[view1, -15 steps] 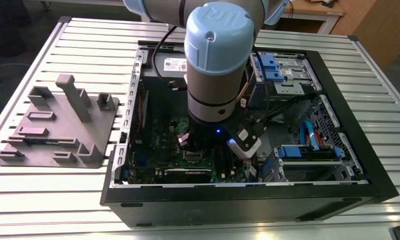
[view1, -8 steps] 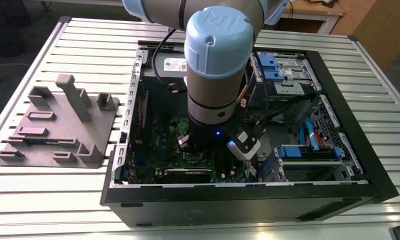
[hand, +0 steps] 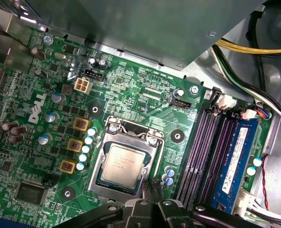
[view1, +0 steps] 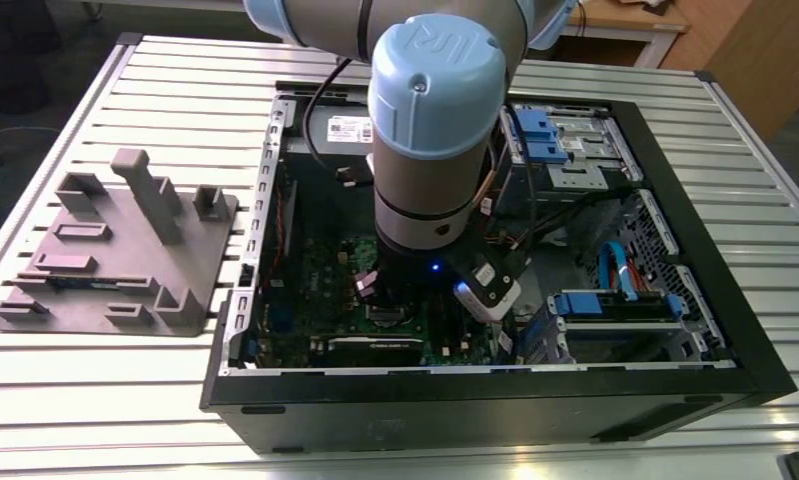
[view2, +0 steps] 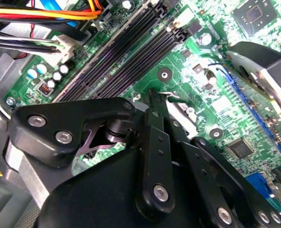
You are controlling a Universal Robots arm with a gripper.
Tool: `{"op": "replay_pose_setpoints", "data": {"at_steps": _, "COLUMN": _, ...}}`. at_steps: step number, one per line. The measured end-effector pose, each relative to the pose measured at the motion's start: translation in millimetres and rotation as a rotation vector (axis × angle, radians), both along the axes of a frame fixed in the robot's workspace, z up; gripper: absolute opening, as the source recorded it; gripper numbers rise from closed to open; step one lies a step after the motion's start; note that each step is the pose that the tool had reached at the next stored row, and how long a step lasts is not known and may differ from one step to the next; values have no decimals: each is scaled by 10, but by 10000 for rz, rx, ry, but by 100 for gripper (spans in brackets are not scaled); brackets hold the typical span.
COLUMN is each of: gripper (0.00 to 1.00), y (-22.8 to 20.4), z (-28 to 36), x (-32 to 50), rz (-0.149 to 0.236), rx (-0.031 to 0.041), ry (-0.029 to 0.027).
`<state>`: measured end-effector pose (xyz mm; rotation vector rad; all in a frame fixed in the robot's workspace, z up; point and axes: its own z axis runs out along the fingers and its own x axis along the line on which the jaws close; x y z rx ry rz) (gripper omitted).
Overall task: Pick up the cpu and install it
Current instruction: 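Install the first cpu locking lever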
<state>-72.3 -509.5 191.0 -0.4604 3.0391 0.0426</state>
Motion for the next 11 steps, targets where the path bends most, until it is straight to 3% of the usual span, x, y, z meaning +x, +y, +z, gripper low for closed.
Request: {"op": "replay_pose_setpoints", "data": {"at_steps": 11, "gripper": 10, "y": -24, "z": -9, "x": 0, "rz": 271, "rx": -4, "ry": 1}}
